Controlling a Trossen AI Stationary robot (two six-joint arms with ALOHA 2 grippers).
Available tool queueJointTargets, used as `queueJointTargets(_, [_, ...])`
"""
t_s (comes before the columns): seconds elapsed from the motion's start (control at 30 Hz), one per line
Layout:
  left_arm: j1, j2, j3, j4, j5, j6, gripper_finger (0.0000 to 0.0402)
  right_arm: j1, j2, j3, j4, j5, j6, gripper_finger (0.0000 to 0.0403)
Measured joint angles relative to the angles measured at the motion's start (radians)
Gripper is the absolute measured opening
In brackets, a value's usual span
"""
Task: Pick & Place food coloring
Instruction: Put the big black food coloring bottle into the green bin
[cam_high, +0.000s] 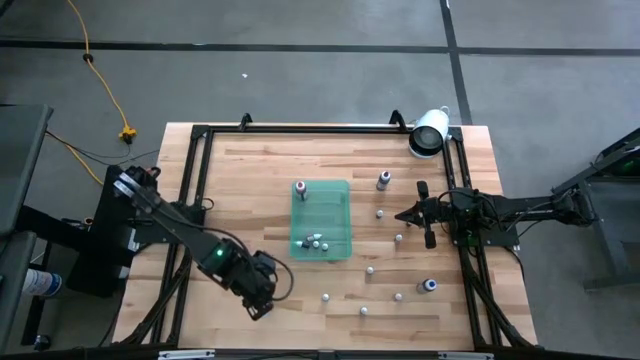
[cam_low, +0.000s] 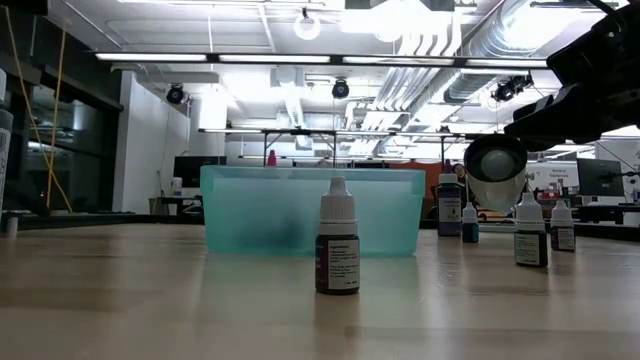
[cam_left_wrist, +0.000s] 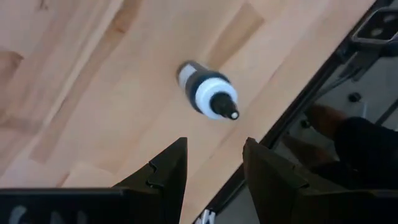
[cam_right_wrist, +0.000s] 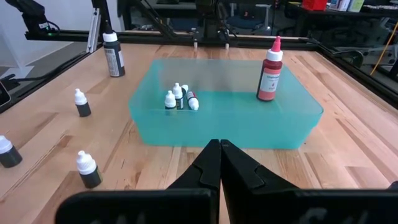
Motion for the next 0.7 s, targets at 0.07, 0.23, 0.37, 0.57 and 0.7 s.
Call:
queueJointTargets(0.07, [-0.005, 0.018, 0.009, 0.014, 0.007, 0.0, 0.0147, 0.0, 0.0, 0.0, 0.001, 0.0, 0.0, 0.0])
queueJointTargets(0.23, [-0.003, 0.059, 0.078, -0.012, -0.007, 0.027, 0.0147, 0.0, 0.0, 0.0, 0.0, 0.0, 0.0, 0.0])
queueJointTargets(0.37, [-0.003, 0.098, 0.149, -0.072, -0.043, 0.06, 0.0147, 0.0, 0.0, 0.0, 0.0, 0.0, 0.0, 0.0])
queueJointTargets(0.57, [0.009, 0.19, 0.268, -0.206, -0.048, 0.071, 0.0147, 0.0, 0.0, 0.0, 0.0, 0.0, 0.0, 0.0])
queueJointTargets(0.7, [0.019, 0.252, 0.333, -0.261, -0.042, 0.069, 0.0147, 0.0, 0.0, 0.0, 0.0, 0.0, 0.0, 0.0])
